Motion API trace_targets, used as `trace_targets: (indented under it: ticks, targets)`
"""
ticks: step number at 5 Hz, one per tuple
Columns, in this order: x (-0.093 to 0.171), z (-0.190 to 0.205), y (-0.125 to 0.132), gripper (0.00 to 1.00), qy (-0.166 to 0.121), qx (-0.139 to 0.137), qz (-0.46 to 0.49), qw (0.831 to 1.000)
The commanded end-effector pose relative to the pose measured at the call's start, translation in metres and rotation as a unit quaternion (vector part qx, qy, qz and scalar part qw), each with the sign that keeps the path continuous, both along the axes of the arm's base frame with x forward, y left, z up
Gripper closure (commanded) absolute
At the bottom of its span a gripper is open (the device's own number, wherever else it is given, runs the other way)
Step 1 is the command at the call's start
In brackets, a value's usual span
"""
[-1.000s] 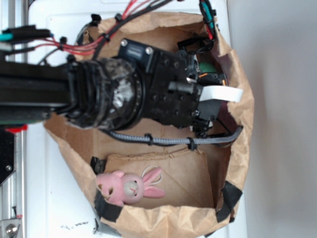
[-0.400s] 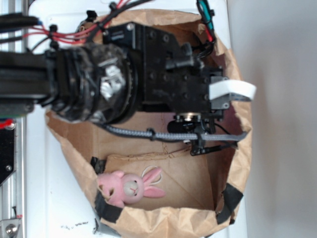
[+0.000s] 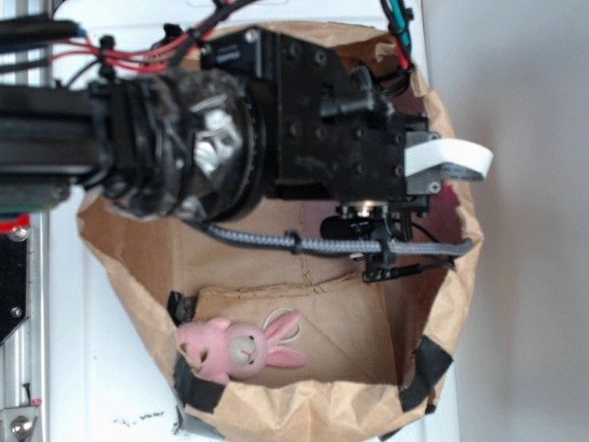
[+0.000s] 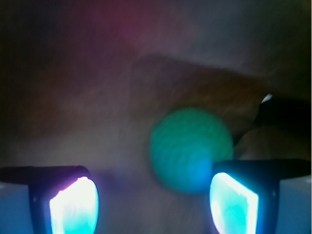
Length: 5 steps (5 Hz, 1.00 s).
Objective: Grab the green ball.
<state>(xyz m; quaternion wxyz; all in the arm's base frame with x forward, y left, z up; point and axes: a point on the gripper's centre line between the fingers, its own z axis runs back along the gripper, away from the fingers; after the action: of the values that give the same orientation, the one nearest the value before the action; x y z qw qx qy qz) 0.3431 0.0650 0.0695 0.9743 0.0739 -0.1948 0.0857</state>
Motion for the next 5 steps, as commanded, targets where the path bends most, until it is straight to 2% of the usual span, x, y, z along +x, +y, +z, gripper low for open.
trace_targets:
  ticks: [1, 3, 5]
  targets:
    - [0.024, 0.014, 0.019, 0.00, -0.061, 0.041, 0.036, 0.997]
    - [0.026, 0.006, 0.018, 0.00, -0.072, 0.049, 0.038, 0.995]
    - [0.018, -0.020, 0.018, 0.00, -0.065, 0.091, 0.018, 0.994]
